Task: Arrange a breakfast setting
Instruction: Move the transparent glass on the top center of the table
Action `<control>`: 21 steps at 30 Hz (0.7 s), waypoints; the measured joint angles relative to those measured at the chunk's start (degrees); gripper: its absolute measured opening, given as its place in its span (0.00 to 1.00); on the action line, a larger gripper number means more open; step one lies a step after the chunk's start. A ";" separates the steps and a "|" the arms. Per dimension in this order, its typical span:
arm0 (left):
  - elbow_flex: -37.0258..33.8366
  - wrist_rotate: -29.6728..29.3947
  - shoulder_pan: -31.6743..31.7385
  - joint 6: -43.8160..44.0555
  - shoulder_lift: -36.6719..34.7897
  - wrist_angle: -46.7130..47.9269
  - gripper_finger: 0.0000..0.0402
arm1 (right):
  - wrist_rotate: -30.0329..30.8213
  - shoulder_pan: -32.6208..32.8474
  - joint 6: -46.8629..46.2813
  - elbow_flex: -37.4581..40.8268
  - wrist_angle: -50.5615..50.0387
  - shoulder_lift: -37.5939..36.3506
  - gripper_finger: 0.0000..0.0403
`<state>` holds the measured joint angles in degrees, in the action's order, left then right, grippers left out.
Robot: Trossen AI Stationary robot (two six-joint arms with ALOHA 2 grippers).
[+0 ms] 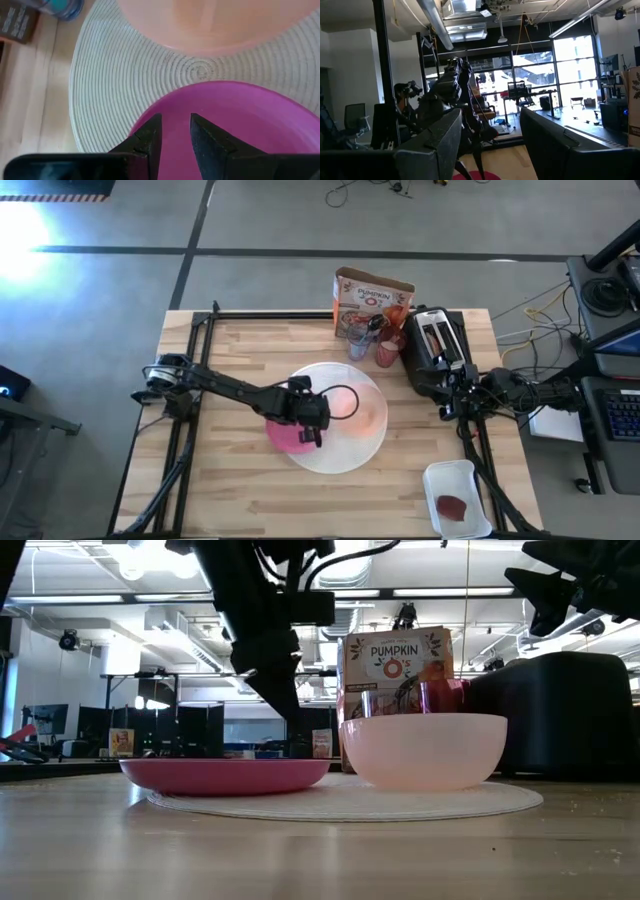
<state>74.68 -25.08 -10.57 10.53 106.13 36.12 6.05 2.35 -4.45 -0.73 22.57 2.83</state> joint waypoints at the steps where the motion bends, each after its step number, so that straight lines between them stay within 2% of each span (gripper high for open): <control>1: -0.21 0.02 0.00 -0.88 0.00 -0.68 0.21 | 0.01 -0.01 0.00 0.02 -0.01 0.00 0.48; 5: -0.32 0.02 -0.11 -4.48 -0.06 -4.59 0.21 | 0.00 0.00 0.00 0.00 -0.01 -0.01 0.48; 10: -0.32 0.05 0.98 -15.28 -0.56 -10.19 0.21 | 0.00 -0.01 0.00 0.01 -0.02 0.00 0.48; 17: 1.58 0.58 8.40 -24.04 -1.60 -18.67 0.21 | 0.00 0.00 0.00 0.00 -0.02 0.00 0.48; 21: 4.54 5.52 13.46 -27.62 -1.42 -21.35 0.22 | 0.02 -0.02 0.00 0.01 -0.04 -0.01 0.48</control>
<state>79.23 -19.56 2.90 -17.09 104.71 14.76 6.07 2.33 -4.45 -0.72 22.52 2.82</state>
